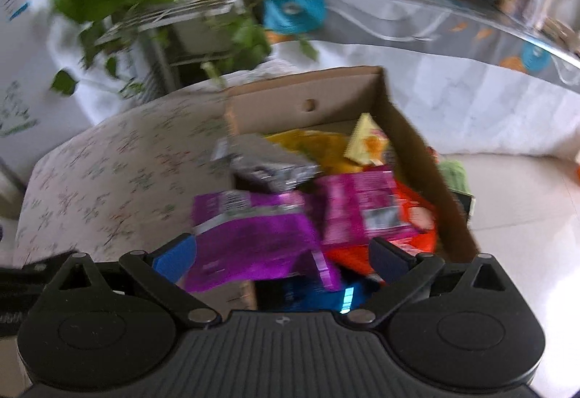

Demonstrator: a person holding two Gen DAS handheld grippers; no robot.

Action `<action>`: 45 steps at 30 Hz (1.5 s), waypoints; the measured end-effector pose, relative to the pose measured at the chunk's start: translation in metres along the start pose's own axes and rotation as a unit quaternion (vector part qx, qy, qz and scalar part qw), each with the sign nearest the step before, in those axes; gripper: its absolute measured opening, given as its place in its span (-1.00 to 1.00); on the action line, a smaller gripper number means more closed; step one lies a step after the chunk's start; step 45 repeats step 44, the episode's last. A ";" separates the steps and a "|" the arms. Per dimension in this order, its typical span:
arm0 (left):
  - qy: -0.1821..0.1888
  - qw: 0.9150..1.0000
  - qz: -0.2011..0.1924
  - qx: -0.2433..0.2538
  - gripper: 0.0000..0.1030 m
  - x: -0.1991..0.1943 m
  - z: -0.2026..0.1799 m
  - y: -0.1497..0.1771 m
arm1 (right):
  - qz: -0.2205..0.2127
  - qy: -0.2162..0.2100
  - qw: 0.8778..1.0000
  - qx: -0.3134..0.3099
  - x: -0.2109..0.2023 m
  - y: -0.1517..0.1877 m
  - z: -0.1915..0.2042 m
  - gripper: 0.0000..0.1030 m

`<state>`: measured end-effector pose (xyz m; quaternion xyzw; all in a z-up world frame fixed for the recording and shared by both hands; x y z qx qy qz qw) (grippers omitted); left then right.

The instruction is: Organize snacks

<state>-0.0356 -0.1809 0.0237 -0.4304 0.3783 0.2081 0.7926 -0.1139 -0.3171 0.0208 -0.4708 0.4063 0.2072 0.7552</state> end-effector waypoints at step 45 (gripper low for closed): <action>-0.023 0.997 0.053 -0.044 0.98 0.078 0.138 0.082 | -0.041 -0.045 0.992 -0.113 0.094 0.120 0.144 1.00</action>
Point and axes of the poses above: each gripper's, at about its wrist camera, not at the fingertips, and x roughly the way its jaws point, z to its left, y to its underside, the point moved 2 cm from there along x, roughly the way its jaws point, and after that the axes turned 13 degrees about -y, right-handed, at the moved point
